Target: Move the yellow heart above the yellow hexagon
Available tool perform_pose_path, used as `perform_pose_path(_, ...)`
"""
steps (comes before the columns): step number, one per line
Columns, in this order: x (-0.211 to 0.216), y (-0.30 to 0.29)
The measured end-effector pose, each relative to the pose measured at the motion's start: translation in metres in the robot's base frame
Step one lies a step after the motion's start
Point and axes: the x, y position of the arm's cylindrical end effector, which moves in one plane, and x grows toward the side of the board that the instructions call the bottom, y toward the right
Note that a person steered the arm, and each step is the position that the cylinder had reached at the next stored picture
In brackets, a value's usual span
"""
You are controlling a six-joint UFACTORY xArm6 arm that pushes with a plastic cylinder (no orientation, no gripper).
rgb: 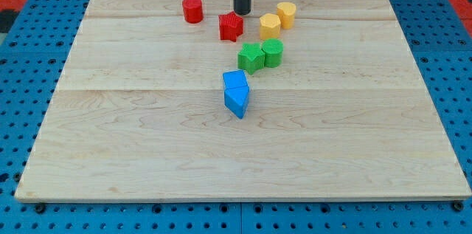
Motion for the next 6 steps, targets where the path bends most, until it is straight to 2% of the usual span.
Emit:
perform_pose_path(1,0.016,-0.003)
perform_pose_path(2,-0.004,-0.010)
perform_pose_path(3,-0.057,0.005)
perform_pose_path(4,-0.081,0.083)
perform_pose_path(5,-0.060,0.150)
perform_pose_path(6,-0.038,0.093)
